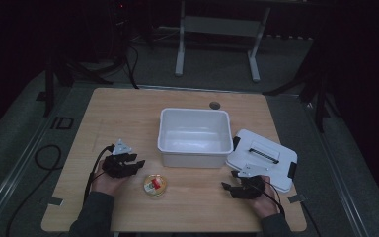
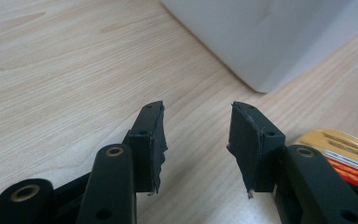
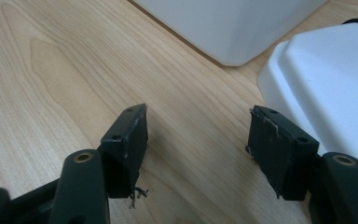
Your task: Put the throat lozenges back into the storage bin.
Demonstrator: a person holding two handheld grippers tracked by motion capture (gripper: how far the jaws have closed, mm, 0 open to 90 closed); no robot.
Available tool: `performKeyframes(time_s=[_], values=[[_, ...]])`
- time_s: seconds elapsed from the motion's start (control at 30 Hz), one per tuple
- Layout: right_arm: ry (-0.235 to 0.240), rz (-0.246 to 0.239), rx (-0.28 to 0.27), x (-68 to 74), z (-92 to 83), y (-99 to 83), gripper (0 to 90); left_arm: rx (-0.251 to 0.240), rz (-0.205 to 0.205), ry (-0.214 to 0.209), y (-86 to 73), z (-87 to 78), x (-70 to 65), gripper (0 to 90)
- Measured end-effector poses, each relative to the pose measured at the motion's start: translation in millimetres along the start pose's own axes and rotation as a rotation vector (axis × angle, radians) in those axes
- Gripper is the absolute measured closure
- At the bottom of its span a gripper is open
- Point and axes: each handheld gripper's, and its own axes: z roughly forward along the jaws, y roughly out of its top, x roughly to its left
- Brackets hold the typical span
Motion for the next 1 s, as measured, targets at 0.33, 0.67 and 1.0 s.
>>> performKeyframes(time_s=[0.33, 0.67, 1.0], values=[[0.002, 0.0, 0.001, 0.1, 0.2, 0.1, 34.9, 0.019, 0.113, -0.013, 14.9, -18.4, -9.4, 51.6], [-0.001, 0.001, 0.003, 0.0, 0.5, 0.1, 33.1, 0.055, 0.227, -0.02, 26.3, -23.4, -23.5, 45.9], [-0.002, 0.0, 0.003, -0.1, 0.4, 0.1, 33.0, 0.095, 0.331, -0.074, 33.3, -22.7, -36.3, 40.5]])
